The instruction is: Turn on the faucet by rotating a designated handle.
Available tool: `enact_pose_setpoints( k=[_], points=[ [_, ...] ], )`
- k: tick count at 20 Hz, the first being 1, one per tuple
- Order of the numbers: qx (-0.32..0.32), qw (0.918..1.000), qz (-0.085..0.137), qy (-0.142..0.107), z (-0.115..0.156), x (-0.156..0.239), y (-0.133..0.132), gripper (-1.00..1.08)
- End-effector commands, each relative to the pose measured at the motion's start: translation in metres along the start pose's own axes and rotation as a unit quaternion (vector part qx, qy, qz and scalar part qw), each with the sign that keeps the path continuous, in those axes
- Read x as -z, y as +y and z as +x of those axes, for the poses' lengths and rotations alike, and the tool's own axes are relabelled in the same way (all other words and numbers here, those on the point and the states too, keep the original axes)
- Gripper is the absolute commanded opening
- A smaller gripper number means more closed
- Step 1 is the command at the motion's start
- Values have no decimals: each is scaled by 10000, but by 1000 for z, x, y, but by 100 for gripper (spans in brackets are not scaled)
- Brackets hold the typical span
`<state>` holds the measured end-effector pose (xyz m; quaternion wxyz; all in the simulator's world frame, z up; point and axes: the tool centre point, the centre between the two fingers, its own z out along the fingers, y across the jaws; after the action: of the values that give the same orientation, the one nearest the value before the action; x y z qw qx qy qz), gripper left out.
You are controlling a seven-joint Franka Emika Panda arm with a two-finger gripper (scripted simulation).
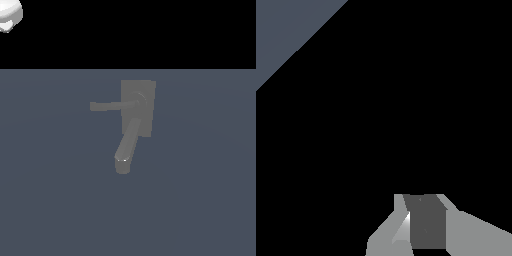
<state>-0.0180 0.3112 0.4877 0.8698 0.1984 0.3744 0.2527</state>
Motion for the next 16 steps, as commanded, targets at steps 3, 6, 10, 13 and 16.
enact_pose_setpoints(
  k=[3, 6, 10, 13, 16],
  points=[
    [763, 9945, 72, 719, 55, 23, -64, -100],
    [1266, 9846, 195, 1188, 84, 41, -113, -100],
    [1916, 9640, 438, 1791, 114, 70, -185, -100],
    [2333, 9456, 643, 2174, 127, 91, -235, -100],
    [2668, 9275, 838, 2480, 133, 110, -278, -100]
  ],
)
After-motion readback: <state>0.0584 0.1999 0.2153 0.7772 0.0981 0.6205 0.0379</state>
